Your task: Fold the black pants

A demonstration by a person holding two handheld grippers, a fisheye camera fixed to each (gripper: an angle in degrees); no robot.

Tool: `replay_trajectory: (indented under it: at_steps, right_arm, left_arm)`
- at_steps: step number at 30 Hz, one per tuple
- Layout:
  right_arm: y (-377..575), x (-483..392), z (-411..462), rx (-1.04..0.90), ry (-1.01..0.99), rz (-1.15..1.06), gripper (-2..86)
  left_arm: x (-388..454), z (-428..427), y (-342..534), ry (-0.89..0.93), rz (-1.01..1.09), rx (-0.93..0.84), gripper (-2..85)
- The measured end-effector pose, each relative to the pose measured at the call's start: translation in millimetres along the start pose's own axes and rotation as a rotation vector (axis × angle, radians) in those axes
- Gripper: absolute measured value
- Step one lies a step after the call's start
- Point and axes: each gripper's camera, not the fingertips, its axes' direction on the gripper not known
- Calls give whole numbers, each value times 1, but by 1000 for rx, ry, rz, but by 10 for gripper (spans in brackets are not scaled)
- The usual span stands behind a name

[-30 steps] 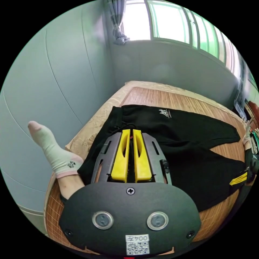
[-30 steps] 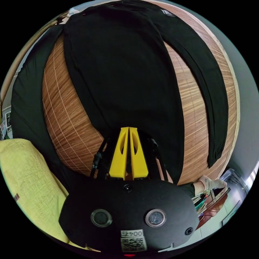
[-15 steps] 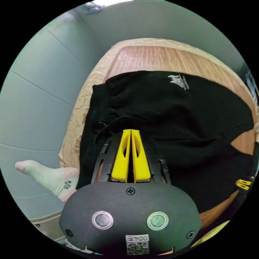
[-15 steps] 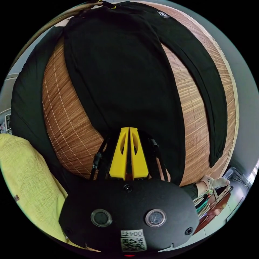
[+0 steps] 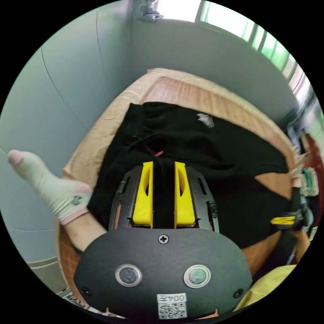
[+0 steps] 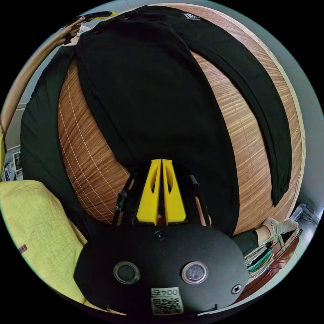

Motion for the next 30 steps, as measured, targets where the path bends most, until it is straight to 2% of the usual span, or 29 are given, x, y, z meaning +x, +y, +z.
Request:
replay_trajectory:
  at_steps: [2, 5, 9, 12, 14, 16, 18, 20, 21, 23, 25, 30]
  right_arm:
    - [2, -1, 0, -1, 31, -22, -6]
    - [4, -1, 0, -12, 55, -32, -6]
    - [7, 3, 0, -20, 69, -29, -7]
    - [13, 6, 0, -13, 84, -34, -6]
    - [20, 10, 0, -2, 84, -28, -6]
    - [26, 14, 0, 12, 85, -28, -5]
    - [33, 19, -1, 28, 81, -29, -3]
    - [43, 30, -7, 43, 24, -14, 3]
    - [45, 34, -10, 49, -1, -14, 5]
    - [47, 53, -36, 220, -263, -9, 29]
    - [35, 66, -59, 364, -432, 0, 52]
    - [-47, 54, -121, 635, -386, -29, 92]
  left_arm:
    - [8, 7, 21, -207, 53, 6, 114]
    - [17, 28, 32, -318, 114, -33, 92]
    - [21, 31, 28, -229, 88, -97, 42]
    - [15, 3, 20, 135, -54, 16, 57]
    - [4, -4, 19, 546, -176, 109, 87]
    - [3, 3, 22, 731, -195, 103, 95]
    - [6, 8, 30, 667, -151, 66, 96]
    - [9, 6, 49, 406, -45, 25, 93]
    - [9, 6, 54, 333, -13, 11, 92]
    - [10, 14, 74, 58, 96, -61, 87]
    - [8, 25, 87, -75, 141, -111, 82]
    - [12, 30, 94, -115, 154, -71, 75]
